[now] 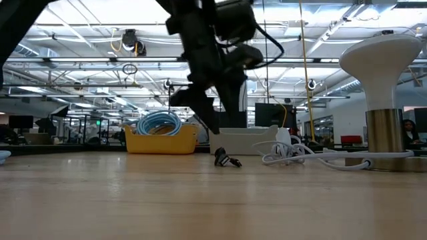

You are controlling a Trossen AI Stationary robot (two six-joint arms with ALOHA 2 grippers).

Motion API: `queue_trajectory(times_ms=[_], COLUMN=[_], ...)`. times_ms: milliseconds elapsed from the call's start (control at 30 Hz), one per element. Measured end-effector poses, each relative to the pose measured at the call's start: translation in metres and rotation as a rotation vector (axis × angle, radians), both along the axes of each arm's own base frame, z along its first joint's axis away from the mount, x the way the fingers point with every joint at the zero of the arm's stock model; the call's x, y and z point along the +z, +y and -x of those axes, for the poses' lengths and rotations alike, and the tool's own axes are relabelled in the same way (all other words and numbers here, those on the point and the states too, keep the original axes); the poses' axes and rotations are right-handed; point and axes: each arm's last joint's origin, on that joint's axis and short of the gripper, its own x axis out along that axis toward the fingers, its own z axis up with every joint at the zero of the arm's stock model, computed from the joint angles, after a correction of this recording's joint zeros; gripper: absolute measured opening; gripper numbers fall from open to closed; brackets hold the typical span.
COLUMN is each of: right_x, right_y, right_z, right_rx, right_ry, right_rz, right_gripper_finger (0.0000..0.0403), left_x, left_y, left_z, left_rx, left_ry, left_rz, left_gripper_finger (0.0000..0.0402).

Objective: Pick & Place USB Port
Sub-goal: Put the black charger cable into the gray bin

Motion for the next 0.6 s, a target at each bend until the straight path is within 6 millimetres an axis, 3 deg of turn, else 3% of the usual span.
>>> queue_trajectory(times_ms=[267,500,600], right_x=[0.009,0.020,0.022], right_y=[0.026,0.038,0.040], right_z=[0.022,0.039,0.040], right_rx=[0.103,0.111,0.122], right_ry=[-0.062,-0.141,-0.158], right_rz=[-0.035,0.030,0.042], right_gripper_finger=[0.0210,0.0210,0.0210], left_x=[-0.025,-0.047,-0.048], left_y=[0.013,0.013,0.011], left_z=[-0.009,-0.012,-0.012], left_rx=[0.105,0.130,0.132], left_ry=[0.098,0.150,0.151], left_rz=[0.025,0.058,0.039], left_gripper_finger=[0.0192,0.0199,0.0175])
